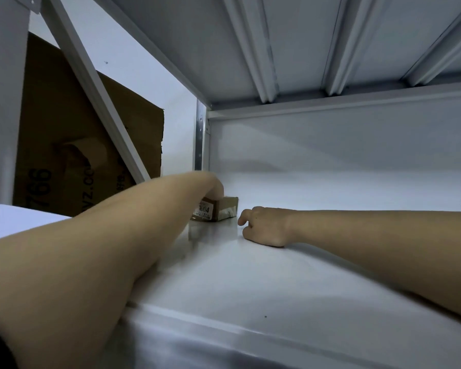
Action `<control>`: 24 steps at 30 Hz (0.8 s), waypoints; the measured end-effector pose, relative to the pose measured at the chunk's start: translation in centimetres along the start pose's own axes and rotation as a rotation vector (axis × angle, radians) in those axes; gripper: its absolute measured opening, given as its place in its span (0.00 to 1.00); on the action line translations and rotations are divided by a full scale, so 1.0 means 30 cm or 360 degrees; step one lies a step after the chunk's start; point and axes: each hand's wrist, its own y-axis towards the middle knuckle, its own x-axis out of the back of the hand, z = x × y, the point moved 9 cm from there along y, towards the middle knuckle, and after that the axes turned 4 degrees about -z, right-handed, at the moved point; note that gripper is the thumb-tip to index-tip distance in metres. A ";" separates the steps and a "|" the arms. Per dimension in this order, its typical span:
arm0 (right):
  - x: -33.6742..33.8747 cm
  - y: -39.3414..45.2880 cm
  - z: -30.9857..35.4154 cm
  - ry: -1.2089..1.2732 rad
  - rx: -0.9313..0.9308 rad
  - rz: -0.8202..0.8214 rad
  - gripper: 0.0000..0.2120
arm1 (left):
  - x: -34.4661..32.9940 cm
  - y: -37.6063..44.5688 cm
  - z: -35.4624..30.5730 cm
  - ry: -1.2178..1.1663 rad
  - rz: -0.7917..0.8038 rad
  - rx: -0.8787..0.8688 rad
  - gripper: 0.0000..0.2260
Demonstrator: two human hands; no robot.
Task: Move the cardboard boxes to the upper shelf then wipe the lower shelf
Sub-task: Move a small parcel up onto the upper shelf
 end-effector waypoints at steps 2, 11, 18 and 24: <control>0.012 -0.011 0.009 0.0031 -0.0006 0.0022 0.20 | 0.063 -0.025 0.021 -0.0021 -0.0066 0.0005 0.19; 0.281 -0.132 -0.044 0.0069 -0.0203 -0.0367 0.14 | 0.233 -0.265 -0.081 -0.0360 -0.0466 -0.0123 0.07; 0.347 -0.384 -0.092 0.0269 -0.0282 -0.0474 0.14 | 0.312 -0.523 -0.239 -0.0787 -0.0485 -0.0340 0.07; 0.357 -0.632 -0.164 0.0510 -0.0294 -0.0627 0.13 | 0.337 -0.762 -0.360 -0.1155 -0.0515 -0.0498 0.08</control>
